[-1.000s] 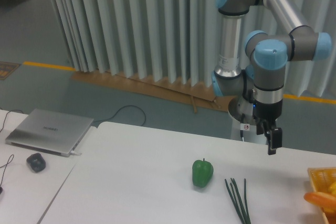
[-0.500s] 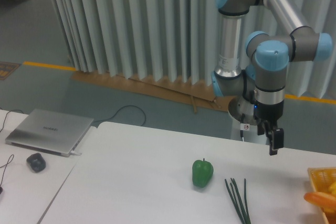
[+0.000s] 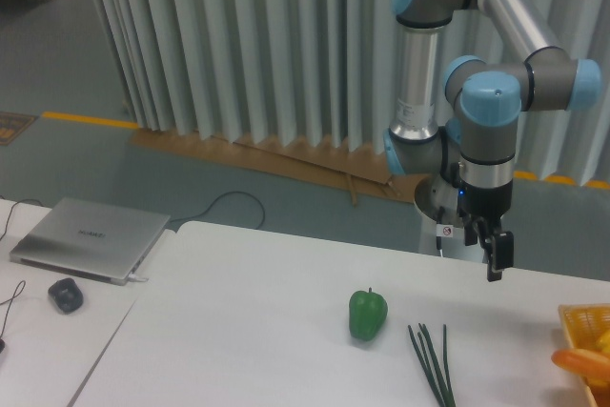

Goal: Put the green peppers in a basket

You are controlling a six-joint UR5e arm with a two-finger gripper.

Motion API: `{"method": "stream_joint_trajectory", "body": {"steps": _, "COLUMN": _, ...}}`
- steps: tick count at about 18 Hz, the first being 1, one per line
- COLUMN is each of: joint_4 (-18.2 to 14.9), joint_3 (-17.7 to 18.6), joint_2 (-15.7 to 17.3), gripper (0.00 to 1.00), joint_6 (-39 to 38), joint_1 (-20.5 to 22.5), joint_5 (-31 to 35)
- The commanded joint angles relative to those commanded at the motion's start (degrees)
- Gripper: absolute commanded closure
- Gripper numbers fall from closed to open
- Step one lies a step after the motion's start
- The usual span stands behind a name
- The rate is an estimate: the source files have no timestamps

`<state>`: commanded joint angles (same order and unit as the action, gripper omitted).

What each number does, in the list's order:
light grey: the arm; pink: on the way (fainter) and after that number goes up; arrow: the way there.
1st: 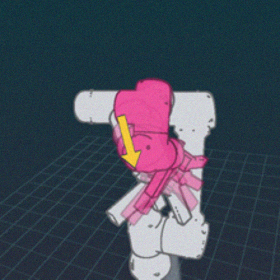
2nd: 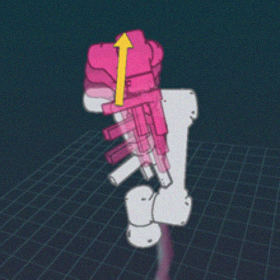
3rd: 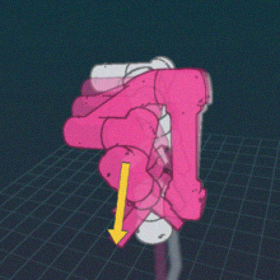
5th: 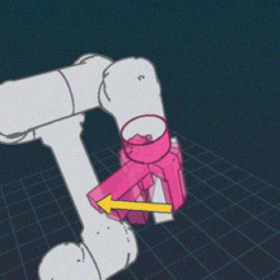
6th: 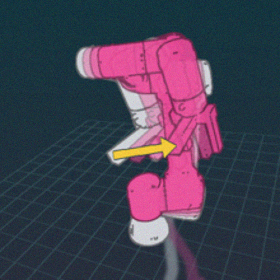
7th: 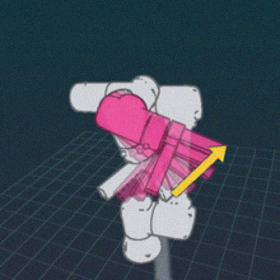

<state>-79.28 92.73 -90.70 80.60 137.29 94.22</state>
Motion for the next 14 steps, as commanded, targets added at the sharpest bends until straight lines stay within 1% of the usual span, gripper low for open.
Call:
{"method": "stream_joint_trajectory", "body": {"steps": 4, "joint_4": 0.1, "joint_3": -0.4, "joint_2": -0.8, "gripper": 0.00, "joint_6": -2.7, "joint_1": -0.4, "joint_5": 0.0}}
{"method": "stream_joint_trajectory", "body": {"steps": 9, "joint_4": 0.0, "joint_3": -0.6, "joint_2": -1.2, "gripper": 0.00, "joint_6": -3.1, "joint_1": -1.0, "joint_5": 0.0}}
{"method": "stream_joint_trajectory", "body": {"steps": 10, "joint_4": -0.1, "joint_3": -0.8, "joint_2": -1.2, "gripper": 0.00, "joint_6": -4.1, "joint_1": -1.1, "joint_5": -0.1}}
{"method": "stream_joint_trajectory", "body": {"steps": 14, "joint_4": 1.4, "joint_3": -0.8, "joint_2": -1.8, "gripper": 0.00, "joint_6": -15.4, "joint_1": -2.6, "joint_5": -0.2}}
